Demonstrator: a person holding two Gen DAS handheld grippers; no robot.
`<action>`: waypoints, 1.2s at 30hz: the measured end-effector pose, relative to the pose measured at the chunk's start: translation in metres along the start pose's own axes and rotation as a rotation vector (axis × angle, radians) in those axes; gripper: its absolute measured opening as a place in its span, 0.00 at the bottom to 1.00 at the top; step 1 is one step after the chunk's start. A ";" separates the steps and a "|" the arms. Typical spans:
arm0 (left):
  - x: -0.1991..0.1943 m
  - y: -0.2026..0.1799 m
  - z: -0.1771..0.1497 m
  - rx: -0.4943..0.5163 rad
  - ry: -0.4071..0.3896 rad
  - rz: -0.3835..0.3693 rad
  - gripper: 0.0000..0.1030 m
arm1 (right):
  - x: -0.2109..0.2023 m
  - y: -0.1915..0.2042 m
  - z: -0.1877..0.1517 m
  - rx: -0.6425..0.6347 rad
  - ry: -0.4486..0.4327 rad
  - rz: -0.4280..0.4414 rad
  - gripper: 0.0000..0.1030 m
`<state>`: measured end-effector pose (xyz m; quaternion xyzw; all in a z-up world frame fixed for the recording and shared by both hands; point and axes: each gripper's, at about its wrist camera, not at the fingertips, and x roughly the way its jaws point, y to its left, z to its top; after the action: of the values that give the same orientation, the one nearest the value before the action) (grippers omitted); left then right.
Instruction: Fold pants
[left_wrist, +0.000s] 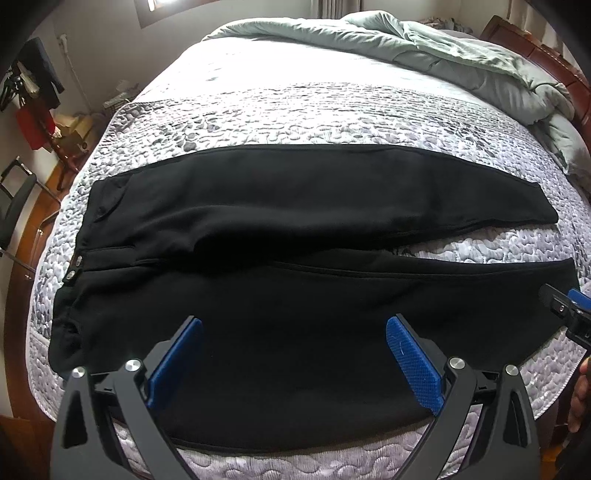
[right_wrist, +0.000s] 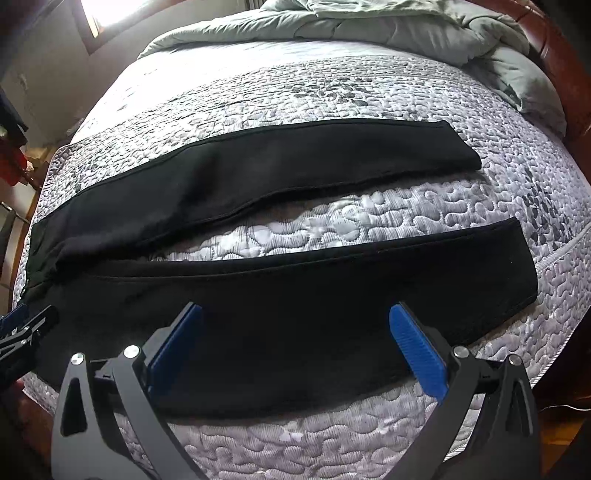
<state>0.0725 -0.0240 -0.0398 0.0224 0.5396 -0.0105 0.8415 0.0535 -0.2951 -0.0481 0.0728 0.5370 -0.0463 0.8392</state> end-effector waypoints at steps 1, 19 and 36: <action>0.000 0.000 0.000 0.002 0.001 0.000 0.96 | 0.000 0.000 0.000 0.000 0.000 0.001 0.97; -0.006 -0.003 0.000 0.005 -0.014 0.006 0.96 | -0.009 0.003 0.003 -0.018 -0.023 -0.016 0.97; -0.007 -0.006 0.000 0.003 -0.015 0.003 0.96 | -0.009 0.012 0.003 -0.035 -0.018 -0.001 0.97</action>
<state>0.0688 -0.0297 -0.0333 0.0244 0.5331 -0.0102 0.8456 0.0540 -0.2835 -0.0377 0.0575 0.5302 -0.0377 0.8451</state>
